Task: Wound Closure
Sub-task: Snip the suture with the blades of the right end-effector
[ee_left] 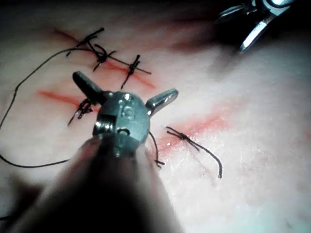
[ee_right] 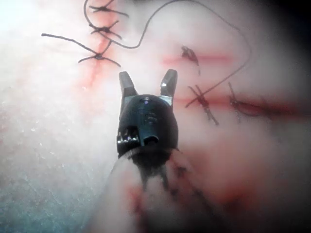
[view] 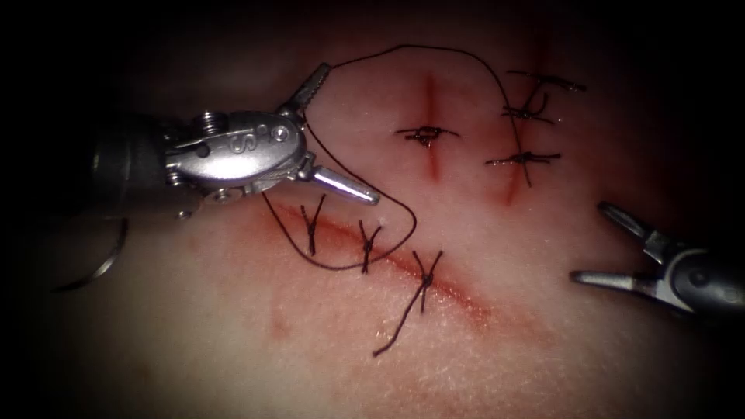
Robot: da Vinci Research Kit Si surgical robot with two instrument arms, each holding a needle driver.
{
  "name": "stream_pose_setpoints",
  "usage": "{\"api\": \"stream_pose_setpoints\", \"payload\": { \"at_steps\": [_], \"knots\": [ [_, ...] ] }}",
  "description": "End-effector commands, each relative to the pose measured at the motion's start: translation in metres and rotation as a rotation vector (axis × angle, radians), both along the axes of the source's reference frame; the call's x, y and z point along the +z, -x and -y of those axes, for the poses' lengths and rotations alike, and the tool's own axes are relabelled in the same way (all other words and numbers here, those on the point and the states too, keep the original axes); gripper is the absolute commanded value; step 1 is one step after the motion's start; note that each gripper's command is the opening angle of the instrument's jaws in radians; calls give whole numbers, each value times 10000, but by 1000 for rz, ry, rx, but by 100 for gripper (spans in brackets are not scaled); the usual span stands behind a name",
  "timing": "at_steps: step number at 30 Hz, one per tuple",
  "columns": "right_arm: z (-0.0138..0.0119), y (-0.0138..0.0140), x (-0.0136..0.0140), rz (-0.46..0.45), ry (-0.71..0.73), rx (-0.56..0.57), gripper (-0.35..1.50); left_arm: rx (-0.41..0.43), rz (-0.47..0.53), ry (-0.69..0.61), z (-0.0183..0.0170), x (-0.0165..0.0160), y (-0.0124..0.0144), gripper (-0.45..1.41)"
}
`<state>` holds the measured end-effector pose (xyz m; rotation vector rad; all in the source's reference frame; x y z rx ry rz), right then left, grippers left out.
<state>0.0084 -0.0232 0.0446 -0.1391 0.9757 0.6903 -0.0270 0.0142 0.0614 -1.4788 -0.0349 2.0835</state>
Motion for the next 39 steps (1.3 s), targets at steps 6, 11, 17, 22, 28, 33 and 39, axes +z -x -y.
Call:
{"api": "stream_pose_setpoints", "payload": {
  "at_steps": [6, 11, 17, 22, 28, 33, 39],
  "knots": [
    [6, -24, -3, -20, -18, 21, 113, 52, -149, -78, 77, -3, 15, 113],
    [8, -40, -5, -11, -24, 22, 116, 54, -226, -139, 135, 17, 27, 108],
    [18, -50, 1, 1, -26, 10, 116, 33, -222, -161, 153, 35, 35, 96],
    [23, -55, 4, 6, -28, 3, 116, 31, -245, -170, 156, 51, 40, 89],
    [26, -58, 4, 8, -29, -1, 111, 45, -250, -216, 160, 78, 41, 52],
    [30, -64, 3, 16, -37, -10, 106, 54, -223, -283, 153, 81, 31, -45],
    [46, -92, 14, 29, -3, -83, 116, 31, -197, -352, 137, 64, 20, -45]
  ]
}}
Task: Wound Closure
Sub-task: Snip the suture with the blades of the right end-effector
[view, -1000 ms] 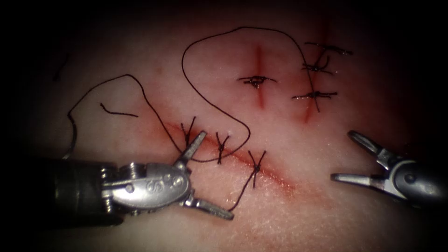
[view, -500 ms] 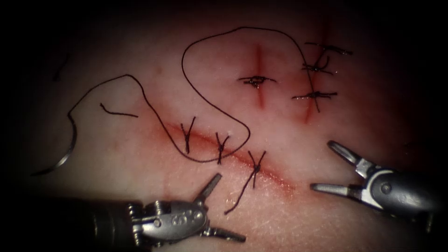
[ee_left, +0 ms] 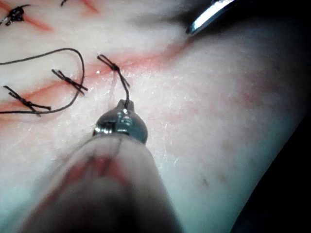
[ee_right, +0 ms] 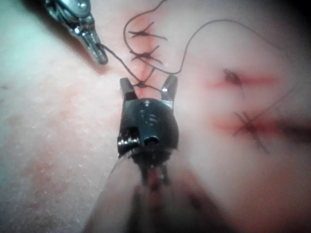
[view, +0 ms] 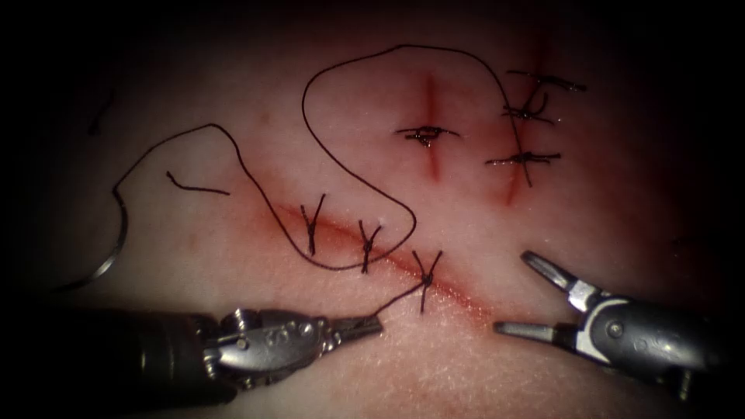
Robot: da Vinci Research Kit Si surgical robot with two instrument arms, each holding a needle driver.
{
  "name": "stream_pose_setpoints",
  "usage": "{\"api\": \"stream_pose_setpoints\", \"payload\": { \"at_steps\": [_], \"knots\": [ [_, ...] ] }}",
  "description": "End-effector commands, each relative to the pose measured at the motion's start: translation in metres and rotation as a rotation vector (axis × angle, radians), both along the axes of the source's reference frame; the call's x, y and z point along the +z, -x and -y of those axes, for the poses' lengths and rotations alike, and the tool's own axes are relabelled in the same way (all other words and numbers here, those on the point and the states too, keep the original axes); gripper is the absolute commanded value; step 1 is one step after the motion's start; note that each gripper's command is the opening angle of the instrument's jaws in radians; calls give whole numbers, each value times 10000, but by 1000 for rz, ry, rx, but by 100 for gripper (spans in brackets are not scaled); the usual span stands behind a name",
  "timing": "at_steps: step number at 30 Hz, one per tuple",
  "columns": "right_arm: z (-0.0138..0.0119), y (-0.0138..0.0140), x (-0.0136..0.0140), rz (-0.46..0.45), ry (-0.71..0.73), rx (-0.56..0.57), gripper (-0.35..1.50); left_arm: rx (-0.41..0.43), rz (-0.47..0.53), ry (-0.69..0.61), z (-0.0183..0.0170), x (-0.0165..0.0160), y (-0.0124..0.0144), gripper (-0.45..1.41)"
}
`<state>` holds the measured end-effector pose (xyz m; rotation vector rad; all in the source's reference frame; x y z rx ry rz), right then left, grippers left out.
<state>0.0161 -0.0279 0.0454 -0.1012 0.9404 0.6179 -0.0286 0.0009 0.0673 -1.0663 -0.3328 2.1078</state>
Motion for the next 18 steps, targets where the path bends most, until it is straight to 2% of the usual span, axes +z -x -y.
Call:
{"api": "stream_pose_setpoints", "payload": {
  "at_steps": [1, 7, 11, 18],
  "knots": [
    [1, -23, 13, -8, 22, -19, 123, -4, 1, -2, 1, 1, 6, -45],
    [4, -50, 32, 20, 146, -85, 136, -13, 9, -14, -12, -10, 10, -45],
    [0, -69, 40, 76, 266, -98, 133, -8, 4, -9, -16, -15, 10, -45],
    [-4, -95, 54, 126, 339, -107, 123, -5, -5, 4, -9, -19, 14, -45]
  ]
}}
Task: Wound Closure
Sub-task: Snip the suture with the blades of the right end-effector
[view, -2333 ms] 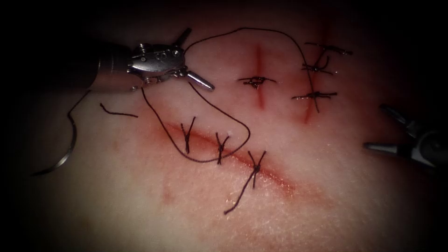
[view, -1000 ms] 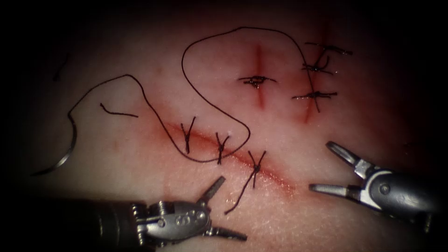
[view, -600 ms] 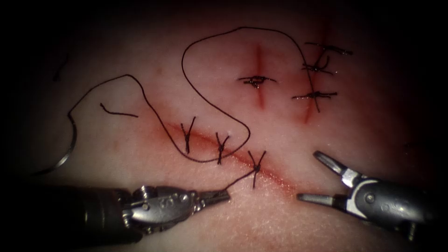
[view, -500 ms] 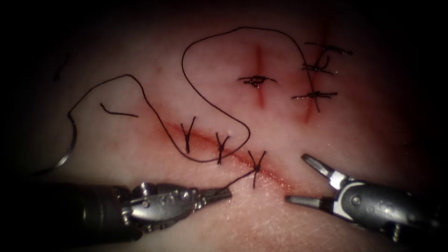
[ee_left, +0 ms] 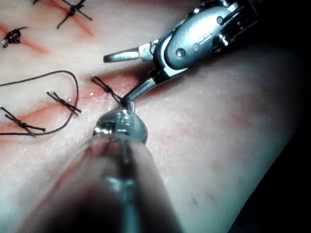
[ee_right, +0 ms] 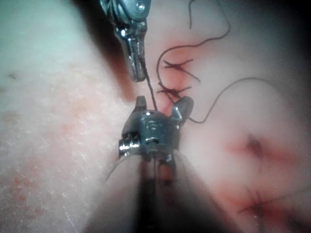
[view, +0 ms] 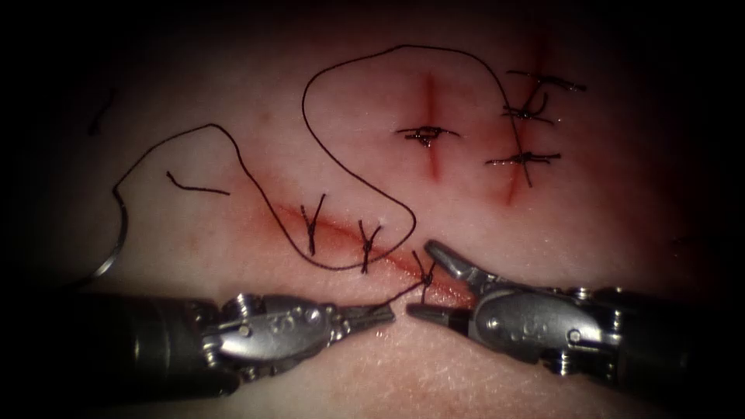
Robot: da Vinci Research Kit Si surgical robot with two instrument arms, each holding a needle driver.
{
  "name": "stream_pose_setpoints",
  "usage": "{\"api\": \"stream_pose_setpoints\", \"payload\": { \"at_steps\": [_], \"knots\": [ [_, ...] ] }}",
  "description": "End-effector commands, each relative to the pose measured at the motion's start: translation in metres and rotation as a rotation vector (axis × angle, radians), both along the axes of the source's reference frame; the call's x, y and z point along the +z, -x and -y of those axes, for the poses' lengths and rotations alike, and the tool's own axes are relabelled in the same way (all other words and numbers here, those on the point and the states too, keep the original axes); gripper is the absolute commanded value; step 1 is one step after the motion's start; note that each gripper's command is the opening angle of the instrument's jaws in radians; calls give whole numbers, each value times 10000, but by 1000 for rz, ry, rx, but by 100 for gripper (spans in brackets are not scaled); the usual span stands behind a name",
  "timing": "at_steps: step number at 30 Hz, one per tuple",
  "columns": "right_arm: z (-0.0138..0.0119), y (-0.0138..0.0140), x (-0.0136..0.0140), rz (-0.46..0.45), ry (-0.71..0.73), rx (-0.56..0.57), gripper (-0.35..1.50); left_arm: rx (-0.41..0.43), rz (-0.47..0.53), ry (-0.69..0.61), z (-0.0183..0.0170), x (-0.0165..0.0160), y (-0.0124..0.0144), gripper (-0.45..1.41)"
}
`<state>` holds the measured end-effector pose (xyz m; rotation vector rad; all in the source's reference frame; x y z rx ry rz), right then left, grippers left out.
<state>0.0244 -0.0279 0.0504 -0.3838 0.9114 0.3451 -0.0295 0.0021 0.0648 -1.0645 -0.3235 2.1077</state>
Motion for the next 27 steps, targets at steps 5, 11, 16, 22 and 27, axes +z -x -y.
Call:
{"api": "stream_pose_setpoints", "payload": {
  "at_steps": [5, 11, 16, 22, 27],
  "knots": [
    [-1, -24, 16, 20, 36, -8, 123, 5, -4, 7, 4, 3, 7, -45],
    [5, -39, 37, 33, 49, -30, 125, 13, -10, 19, 9, 4, 11, -45],
    [3, -55, 41, 20, 56, -43, 126, 22, -15, 29, 12, 4, 13, -45],
    [3, -59, 42, 1, 61, -66, 125, 29, -15, 33, 14, 4, 14, -45],
    [8, -56, 43, 53, 31, -26, -35, 40, -11, 29, 19, 2, 15, -45]
  ]
}}
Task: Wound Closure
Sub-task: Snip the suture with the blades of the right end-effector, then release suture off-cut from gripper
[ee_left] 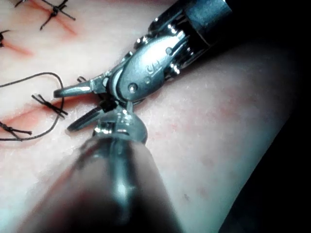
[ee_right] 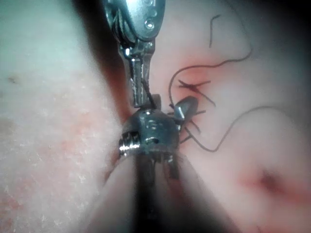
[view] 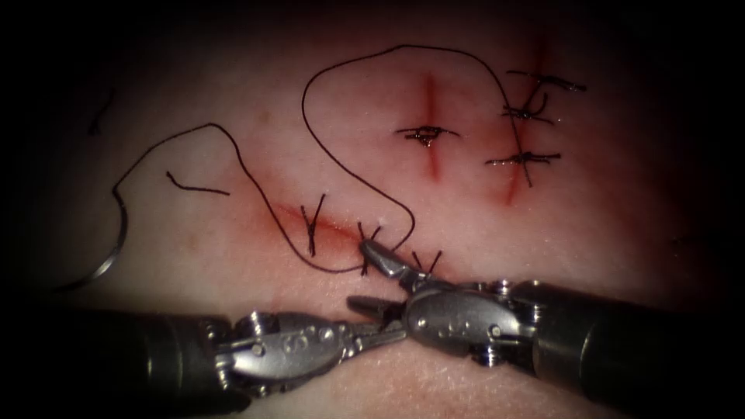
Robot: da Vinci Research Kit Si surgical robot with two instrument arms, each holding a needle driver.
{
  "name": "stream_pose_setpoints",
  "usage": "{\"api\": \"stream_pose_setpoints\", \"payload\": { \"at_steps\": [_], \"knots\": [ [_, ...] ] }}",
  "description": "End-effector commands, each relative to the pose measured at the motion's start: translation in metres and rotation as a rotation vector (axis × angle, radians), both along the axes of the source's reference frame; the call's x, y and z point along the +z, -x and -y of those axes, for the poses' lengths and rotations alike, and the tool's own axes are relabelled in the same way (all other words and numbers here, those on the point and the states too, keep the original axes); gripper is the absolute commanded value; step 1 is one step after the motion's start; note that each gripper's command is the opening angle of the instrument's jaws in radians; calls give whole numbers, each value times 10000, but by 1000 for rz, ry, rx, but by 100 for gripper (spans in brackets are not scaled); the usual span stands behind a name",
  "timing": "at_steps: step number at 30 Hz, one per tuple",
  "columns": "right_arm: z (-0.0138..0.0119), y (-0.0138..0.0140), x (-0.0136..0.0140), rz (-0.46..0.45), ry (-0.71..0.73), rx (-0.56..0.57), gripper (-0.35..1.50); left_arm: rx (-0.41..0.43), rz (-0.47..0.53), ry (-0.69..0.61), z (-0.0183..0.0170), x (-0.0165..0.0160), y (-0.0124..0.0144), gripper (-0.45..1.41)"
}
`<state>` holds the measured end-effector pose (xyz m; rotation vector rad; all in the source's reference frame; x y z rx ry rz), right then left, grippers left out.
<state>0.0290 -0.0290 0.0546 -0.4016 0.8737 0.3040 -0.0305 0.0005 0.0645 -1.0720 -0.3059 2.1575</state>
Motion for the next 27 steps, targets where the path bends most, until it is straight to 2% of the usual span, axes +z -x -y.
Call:
{"api": "stream_pose_setpoints", "payload": {
  "at_steps": [1, 5, 6, 7, 8, 9, 13, 14, 18, 20, 21, 23, 26, 27],
  "knots": [
    [-3, -10, 2, 23, 21, -6, -35, 6, 0, -4, 4, 4, 4, -45],
    [-5, -11, 4, 41, 16, 3, -35, 10, -1, -4, 8, 3, 2, -45],
    [-6, -11, 6, 33, 15, -4, -28, 11, 0, -4, 8, 2, 1, -45],
    [-8, -11, 7, 21, 14, -14, 21, 13, 0, -2, 10, 2, 0, -45],
    [-10, -11, 9, -14, 0, -17, 89, 14, 1, -1, 12, 2, -2, -45],
    [-8, -9, 9, -86, -36, 22, 146, 18, 2, 2, 15, 2, -6, -45],
    [6, 16, -3, -90, -69, 16, 146, 35, 11, 9, 25, 3, -26, -45],
    [14, 35, -12, -99, -74, -3, 146, 43, 17, 16, 31, 5, -37, -45],
    [23, 76, -31, -122, -78, -18, 148, 118, 49, 80, 56, 15, -66, -45],
    [26, 98, -40, -135, -75, -22, 146, 128, 65, 78, 60, 20, -76, -45],
    [28, 118, -49, -164, -63, -24, 141, 121, 53, 81, 64, 25, -88, -45],
    [29, 133, -56, -182, -58, -26, 136, 129, -9, 80, 66, 30, -97, -45],
    [31, 149, -64, -189, -53, -21, 133, 210, -112, -4, 66, 40, -109, -42],
    [32, 153, -66, -182, -53, -15, 131, 246, -145, -50, 65, 44, -112, -32]
  ]
}}
